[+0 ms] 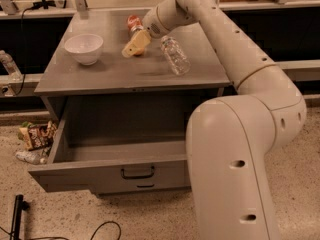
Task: Place orange into top drawer
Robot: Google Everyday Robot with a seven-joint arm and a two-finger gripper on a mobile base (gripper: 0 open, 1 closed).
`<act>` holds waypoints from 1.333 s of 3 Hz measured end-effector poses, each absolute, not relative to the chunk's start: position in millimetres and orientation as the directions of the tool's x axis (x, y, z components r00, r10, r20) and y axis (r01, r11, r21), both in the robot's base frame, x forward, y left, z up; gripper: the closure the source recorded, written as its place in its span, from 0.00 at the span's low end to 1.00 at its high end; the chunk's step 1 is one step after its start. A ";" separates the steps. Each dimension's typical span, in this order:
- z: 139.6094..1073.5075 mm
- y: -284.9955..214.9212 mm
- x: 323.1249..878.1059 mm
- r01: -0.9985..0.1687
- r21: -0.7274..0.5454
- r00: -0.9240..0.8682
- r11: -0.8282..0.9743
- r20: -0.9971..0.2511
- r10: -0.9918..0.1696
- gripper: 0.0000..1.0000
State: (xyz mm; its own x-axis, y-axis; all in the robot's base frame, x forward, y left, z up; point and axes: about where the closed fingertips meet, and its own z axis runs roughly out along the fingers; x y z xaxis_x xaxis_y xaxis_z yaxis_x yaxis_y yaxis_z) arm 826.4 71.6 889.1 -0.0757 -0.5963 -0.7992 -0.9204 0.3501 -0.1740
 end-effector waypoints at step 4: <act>852.9 89.8 846.1 -0.936 -0.088 -0.140 0.341 -0.795 -0.590 0.23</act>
Offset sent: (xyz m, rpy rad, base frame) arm 0.0434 -0.0047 -0.0197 0.0244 0.0802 -0.0433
